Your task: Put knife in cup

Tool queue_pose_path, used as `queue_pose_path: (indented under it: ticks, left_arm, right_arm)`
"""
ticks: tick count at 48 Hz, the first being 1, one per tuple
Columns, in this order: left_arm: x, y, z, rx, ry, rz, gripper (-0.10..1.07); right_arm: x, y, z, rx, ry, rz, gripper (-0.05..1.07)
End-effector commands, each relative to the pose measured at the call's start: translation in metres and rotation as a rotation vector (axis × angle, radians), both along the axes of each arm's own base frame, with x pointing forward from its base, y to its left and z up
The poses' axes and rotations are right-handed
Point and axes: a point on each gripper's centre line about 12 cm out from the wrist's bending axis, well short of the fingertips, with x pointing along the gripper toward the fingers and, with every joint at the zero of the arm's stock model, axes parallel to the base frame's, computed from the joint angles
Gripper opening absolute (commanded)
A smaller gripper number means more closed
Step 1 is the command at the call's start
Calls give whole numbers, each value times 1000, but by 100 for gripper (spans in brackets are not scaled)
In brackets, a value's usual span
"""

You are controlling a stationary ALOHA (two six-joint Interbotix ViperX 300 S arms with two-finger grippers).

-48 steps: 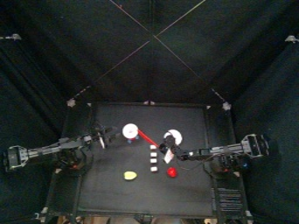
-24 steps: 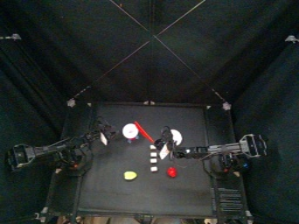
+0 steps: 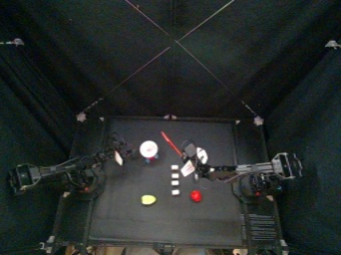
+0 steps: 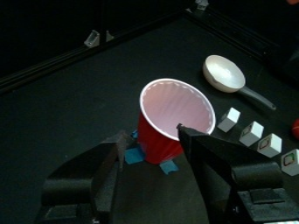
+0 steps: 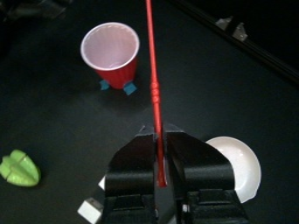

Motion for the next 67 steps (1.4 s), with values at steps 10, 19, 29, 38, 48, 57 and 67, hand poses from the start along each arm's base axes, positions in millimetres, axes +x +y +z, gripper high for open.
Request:
queue_pose_path:
  ticks: [10,19,29,38,48,57,67]
  left_arm:
    - [3,3,5,11,-15,3,86]
    - [2,2,5,8,-15,5,86]
    - [-5,11,3,7,-14,55,86]
    - [-14,15,-5,-12,3,96,86]
    - [-15,15,-4,-12,-3,101,86]
    - [-15,15,-4,-13,1,100,86]
    - [-16,14,-5,-14,3,100,86]
  right_arm:
    - [7,-9,62,82,-68,150,28]
    - [13,-18,82,165,-11,251,28]
    - [28,-41,74,269,115,332,28]
    - [47,-59,50,373,225,394,28]
    - [65,-81,29,498,332,429,28]
    - [77,-101,25,561,407,415,28]
    - [94,-109,31,579,458,432,28]
